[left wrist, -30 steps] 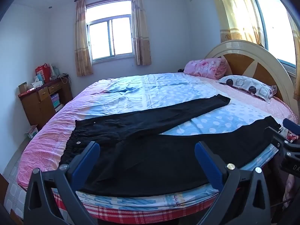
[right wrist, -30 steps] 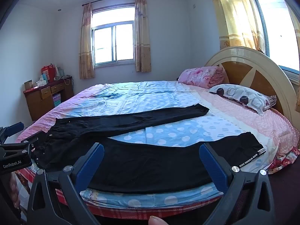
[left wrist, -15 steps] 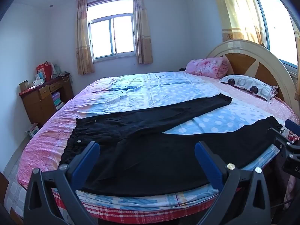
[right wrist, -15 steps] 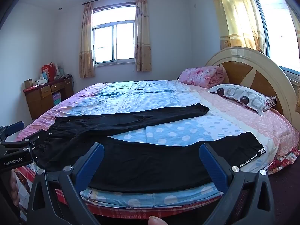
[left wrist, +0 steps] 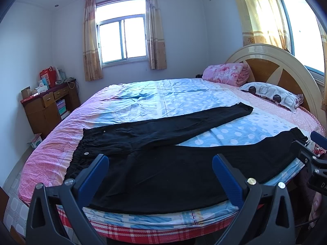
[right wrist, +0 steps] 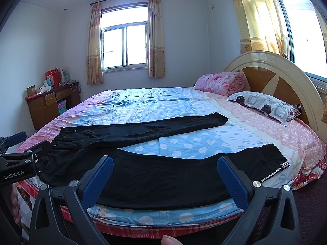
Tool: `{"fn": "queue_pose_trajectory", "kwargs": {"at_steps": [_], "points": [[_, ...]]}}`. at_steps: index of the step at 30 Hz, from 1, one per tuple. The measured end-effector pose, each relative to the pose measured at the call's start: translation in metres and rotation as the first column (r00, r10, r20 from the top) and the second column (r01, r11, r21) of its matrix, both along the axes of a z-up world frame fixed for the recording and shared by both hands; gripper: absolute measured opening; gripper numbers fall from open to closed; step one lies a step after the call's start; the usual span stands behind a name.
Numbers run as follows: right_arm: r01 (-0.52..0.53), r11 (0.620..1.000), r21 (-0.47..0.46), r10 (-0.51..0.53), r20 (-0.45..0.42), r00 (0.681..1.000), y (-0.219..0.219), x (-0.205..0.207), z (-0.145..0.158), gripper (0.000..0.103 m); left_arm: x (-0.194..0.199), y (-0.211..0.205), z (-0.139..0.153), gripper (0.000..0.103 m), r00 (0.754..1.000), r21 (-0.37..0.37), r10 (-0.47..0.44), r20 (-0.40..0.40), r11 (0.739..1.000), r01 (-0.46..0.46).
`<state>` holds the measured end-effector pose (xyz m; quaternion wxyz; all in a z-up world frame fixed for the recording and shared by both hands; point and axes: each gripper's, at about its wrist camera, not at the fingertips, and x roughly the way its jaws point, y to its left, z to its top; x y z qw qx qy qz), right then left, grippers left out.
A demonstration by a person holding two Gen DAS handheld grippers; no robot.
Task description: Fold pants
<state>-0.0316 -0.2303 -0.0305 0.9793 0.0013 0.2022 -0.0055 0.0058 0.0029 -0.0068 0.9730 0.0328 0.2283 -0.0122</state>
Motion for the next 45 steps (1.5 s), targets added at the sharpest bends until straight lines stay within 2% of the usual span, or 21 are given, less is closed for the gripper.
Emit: {"fn": "queue_pose_trajectory", "kwargs": {"at_steps": [45], "points": [[-0.001,1.0,-0.003,0.001,-0.004,1.0,0.0017,0.0009,-0.0023,0.102,0.0016,0.0054,0.0003,0.103,1.0,-0.006,0.004,-0.004,1.0,-0.005]]}}
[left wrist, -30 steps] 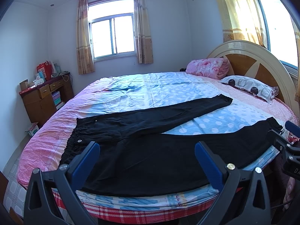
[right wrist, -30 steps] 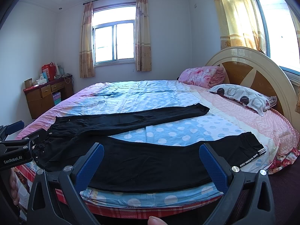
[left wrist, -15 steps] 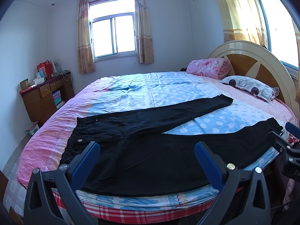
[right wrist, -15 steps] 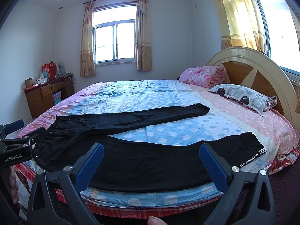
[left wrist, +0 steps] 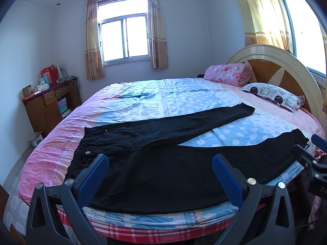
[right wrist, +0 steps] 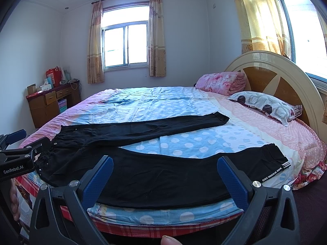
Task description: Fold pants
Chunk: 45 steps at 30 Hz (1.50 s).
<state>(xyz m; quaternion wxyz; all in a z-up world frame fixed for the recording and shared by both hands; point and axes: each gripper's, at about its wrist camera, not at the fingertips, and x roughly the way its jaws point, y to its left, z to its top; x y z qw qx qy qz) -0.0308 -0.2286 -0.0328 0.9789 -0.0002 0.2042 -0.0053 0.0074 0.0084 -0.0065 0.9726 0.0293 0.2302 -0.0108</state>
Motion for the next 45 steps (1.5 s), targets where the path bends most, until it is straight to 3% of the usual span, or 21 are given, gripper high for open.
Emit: {"fn": "queue_pose_trajectory", "kwargs": {"at_steps": [13,19,23,28,34,37,40,45], "points": [[-0.008,1.0,-0.009,0.008,-0.014,1.0,0.004,0.001,-0.004,0.102,0.003,0.004,-0.005,0.103,1.0,-0.006,-0.003,-0.008,1.0,0.003],[-0.056,0.998,-0.041,0.056,0.001,0.998,0.005,0.006,-0.006,0.102,0.032,0.017,-0.04,0.103,0.997,0.011,0.017,-0.08,1.0,-0.016],[-0.121,0.993,0.015,0.121,-0.035,0.992,-0.001,0.018,-0.022,0.102,0.058,0.051,-0.06,0.103,0.99,0.012,0.077,-0.122,0.997,-0.076],[-0.141,0.99,-0.017,0.138,-0.12,0.983,0.001,0.041,-0.052,0.102,0.104,0.123,-0.073,0.103,0.966,-0.005,0.191,-0.172,0.981,-0.195],[-0.126,0.992,0.016,0.127,-0.227,0.966,-0.001,0.073,-0.081,0.102,0.198,0.2,-0.084,0.103,0.932,0.055,0.277,-0.234,0.961,-0.272],[-0.112,0.993,0.042,0.119,-0.268,0.956,-0.003,0.091,-0.09,0.102,0.251,0.231,-0.091,0.103,0.92,0.071,0.286,-0.269,0.958,-0.277],[-0.098,0.995,0.033,0.104,-0.295,0.95,-0.006,0.107,-0.092,0.102,0.304,0.26,-0.104,0.101,0.9,0.027,0.265,-0.346,0.962,-0.272],[-0.042,0.999,0.003,0.041,-0.324,0.945,-0.024,0.141,-0.089,0.102,0.361,0.276,-0.129,0.088,0.863,0.029,0.261,-0.432,0.961,-0.277]]}}
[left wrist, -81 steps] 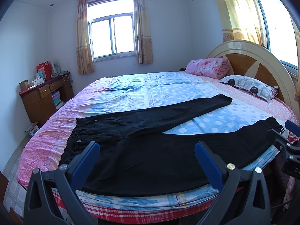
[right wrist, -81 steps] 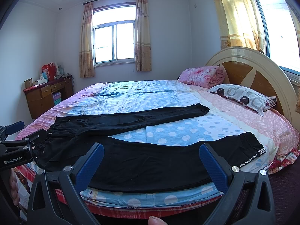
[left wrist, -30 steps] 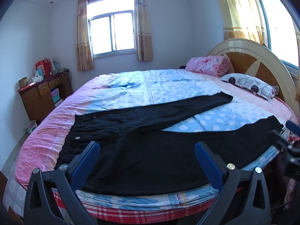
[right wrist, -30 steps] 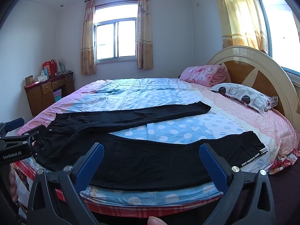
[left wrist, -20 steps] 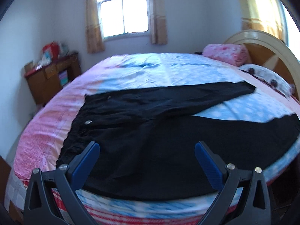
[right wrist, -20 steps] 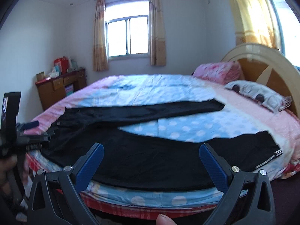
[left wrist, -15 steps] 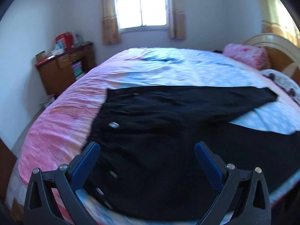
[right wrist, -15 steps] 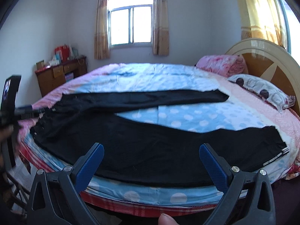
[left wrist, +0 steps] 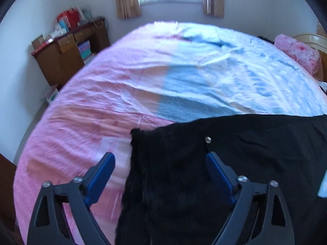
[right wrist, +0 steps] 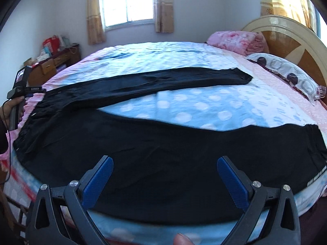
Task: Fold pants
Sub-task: 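Grasp the waistband with the left tool while the right tool grasps the leg hem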
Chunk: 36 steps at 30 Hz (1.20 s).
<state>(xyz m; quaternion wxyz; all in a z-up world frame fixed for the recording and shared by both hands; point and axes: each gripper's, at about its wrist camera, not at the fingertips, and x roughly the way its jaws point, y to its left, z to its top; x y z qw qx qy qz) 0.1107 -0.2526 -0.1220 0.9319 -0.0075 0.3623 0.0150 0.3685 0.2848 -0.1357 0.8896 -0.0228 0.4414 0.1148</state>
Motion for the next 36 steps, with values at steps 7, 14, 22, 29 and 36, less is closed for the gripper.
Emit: {"fn": "queue_pose_trajectory", "kwargs": {"at_steps": [7,14,22,29,36], "points": [[0.01,0.999,0.037,-0.007,-0.063,0.998,-0.031,0.045,0.008,0.102,0.029,0.011,-0.028,0.071,0.997,-0.045,-0.025,-0.07,0.999,0.022],[0.016,0.999,0.039,-0.013,-0.083,0.997,-0.099,0.12,0.04,0.071,0.034,0.014,-0.025,0.038,0.991,-0.128,-0.092,-0.095,0.989,0.079],[0.132,0.991,0.026,-0.126,-0.16,0.979,-0.188,0.26,0.043,0.067,0.04,0.0,-0.031,0.036,0.988,-0.051,-0.092,-0.12,0.995,0.087],[0.188,0.98,0.062,-0.171,-0.212,0.962,-0.24,0.362,0.031,0.066,0.039,0.005,-0.033,0.036,0.989,-0.069,-0.111,-0.103,0.992,0.104],[0.181,0.981,0.07,-0.157,-0.259,0.953,-0.262,0.444,0.011,0.066,0.042,0.004,-0.035,0.036,0.987,-0.071,-0.122,-0.101,0.991,0.115]]}}
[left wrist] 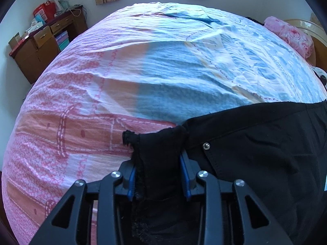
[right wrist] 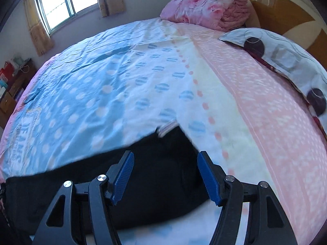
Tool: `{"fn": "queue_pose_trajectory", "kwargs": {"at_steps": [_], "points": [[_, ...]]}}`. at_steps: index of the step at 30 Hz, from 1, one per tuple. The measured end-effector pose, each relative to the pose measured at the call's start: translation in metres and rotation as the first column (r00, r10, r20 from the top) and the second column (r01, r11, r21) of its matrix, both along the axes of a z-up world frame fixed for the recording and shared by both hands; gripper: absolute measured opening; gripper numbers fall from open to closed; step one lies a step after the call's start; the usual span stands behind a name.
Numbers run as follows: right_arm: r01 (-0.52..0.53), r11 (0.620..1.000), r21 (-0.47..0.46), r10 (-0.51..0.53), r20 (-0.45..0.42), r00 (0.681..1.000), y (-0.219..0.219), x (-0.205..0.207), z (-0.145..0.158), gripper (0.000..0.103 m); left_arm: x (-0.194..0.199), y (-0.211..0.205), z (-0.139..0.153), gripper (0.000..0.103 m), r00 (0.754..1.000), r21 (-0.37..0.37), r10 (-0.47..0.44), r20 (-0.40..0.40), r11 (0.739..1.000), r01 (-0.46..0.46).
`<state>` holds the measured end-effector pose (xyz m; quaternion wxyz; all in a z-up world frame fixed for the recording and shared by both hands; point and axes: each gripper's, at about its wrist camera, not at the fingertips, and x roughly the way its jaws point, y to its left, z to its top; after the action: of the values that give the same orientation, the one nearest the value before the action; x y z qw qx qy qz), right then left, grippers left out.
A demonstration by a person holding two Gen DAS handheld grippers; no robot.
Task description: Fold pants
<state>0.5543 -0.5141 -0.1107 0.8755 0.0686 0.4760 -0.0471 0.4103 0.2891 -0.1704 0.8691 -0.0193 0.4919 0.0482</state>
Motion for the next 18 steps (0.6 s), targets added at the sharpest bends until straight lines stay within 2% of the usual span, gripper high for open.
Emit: {"fn": "queue_pose_trajectory", "kwargs": {"at_steps": [3,5,7,9,11,14,16,18], "points": [[-0.002,1.0,-0.012,0.001,-0.036,0.999,-0.005,0.026,-0.017,0.066,0.002,-0.001,-0.001,0.037,1.0,0.003,-0.016,0.003,1.0,0.016],[-0.014,1.0,0.024,0.015,-0.066,0.998,-0.008,0.04,-0.031,0.066,0.002,0.0,-0.001,0.037,1.0,-0.001,-0.016,0.001,1.0,0.016],[-0.028,0.999,0.037,0.032,-0.092,0.995,-0.006,0.046,-0.041,0.055,0.003,0.001,-0.002,0.038,1.0,-0.015,0.003,-0.001,1.0,-0.003],[-0.056,0.998,-0.001,0.056,-0.105,0.993,-0.001,0.048,-0.046,0.033,0.005,-0.003,-0.001,0.037,1.0,0.013,-0.006,-0.004,1.0,0.006],[-0.069,0.997,0.018,0.07,-0.095,0.993,-0.003,0.043,-0.043,0.011,0.005,-0.005,-0.001,0.033,1.0,0.024,-0.011,-0.002,1.0,0.011],[-0.079,0.997,0.02,0.08,-0.063,0.995,-0.005,0.025,-0.026,0.008,0.003,-0.01,0.005,0.024,0.999,0.047,-0.04,0.004,0.998,0.04],[-0.093,0.996,0.007,0.093,-0.022,0.995,-0.003,0.005,-0.003,0.008,-0.002,-0.006,0.015,0.023,0.999,0.008,-0.025,0.023,1.0,0.025],[-0.105,0.994,0.01,0.104,0.027,0.994,-0.003,-0.017,0.02,0.008,-0.014,-0.002,0.032,0.023,0.997,-0.023,-0.024,0.079,0.999,0.026]]}}
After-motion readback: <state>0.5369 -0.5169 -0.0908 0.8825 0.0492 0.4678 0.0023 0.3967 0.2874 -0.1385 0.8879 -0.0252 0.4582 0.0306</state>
